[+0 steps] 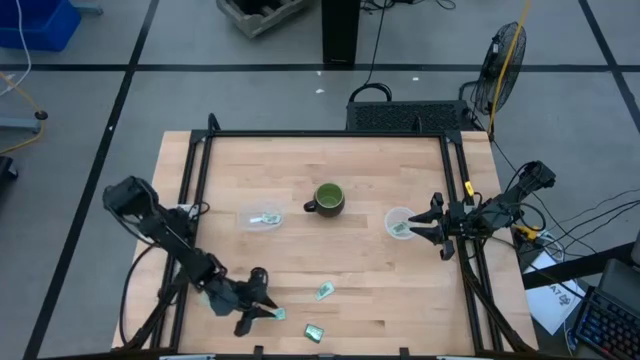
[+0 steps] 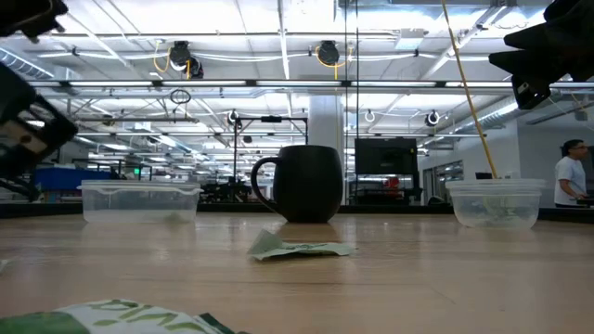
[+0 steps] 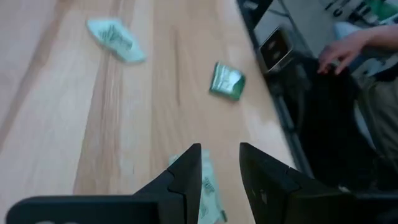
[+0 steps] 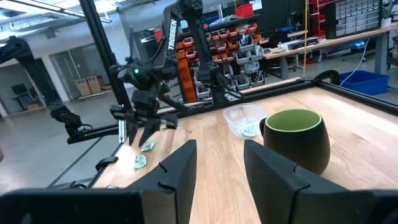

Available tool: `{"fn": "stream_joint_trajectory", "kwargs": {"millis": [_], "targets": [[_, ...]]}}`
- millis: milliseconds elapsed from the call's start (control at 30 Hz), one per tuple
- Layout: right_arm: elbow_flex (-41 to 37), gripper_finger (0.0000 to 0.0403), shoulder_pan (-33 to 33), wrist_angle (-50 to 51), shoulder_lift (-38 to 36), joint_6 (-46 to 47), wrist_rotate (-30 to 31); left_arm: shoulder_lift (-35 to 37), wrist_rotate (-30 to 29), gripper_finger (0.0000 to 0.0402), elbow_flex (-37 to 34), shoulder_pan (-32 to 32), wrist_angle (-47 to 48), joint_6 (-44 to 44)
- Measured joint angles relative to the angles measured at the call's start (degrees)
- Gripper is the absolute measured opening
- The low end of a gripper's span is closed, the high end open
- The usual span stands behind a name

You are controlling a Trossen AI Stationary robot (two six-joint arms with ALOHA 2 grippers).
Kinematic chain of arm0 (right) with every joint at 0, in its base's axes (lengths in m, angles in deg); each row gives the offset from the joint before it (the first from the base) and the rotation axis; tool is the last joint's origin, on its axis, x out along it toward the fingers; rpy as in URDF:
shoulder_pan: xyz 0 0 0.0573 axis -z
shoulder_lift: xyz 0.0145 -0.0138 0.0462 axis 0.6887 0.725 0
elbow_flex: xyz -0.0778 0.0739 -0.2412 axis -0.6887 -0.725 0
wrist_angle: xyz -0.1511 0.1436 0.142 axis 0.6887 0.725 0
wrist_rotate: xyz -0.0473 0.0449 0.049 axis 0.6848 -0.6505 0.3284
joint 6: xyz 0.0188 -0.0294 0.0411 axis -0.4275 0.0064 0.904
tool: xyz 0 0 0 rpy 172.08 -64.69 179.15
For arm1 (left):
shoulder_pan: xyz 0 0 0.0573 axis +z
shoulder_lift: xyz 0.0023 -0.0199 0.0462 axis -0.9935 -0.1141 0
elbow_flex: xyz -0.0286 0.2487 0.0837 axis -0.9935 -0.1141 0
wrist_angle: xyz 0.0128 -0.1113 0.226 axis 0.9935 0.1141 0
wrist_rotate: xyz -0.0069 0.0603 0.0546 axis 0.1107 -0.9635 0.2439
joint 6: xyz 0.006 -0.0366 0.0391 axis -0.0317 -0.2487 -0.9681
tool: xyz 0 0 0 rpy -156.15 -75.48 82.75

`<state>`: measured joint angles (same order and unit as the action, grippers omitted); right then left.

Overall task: Pick and place Stevia / Truvia into bins
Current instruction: Put the stevia packet into the oval transparent container

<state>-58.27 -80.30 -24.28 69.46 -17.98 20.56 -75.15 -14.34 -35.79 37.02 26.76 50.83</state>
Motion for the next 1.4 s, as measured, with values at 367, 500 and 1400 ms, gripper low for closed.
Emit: {"fn": "stream_joint_trajectory", "kwargs": {"millis": [367,500,1400], "targets": [[0.0,0.0126,0.0,0.0,0.0,0.0,0.0,-8.6,-3.1,0.0114,9.0,-2.0,7.0,-2.3],[0.0,0.0126,0.0,0.0,0.0,0.0,0.0,-11.6,-4.6,0.0114,12.2,-2.0,10.0,-4.7],[0.0,0.0126,0.0,0.0,0.0,0.0,0.0,-14.8,-9.5,0.0049,15.1,-0.3,20.1,-5.4]]}}
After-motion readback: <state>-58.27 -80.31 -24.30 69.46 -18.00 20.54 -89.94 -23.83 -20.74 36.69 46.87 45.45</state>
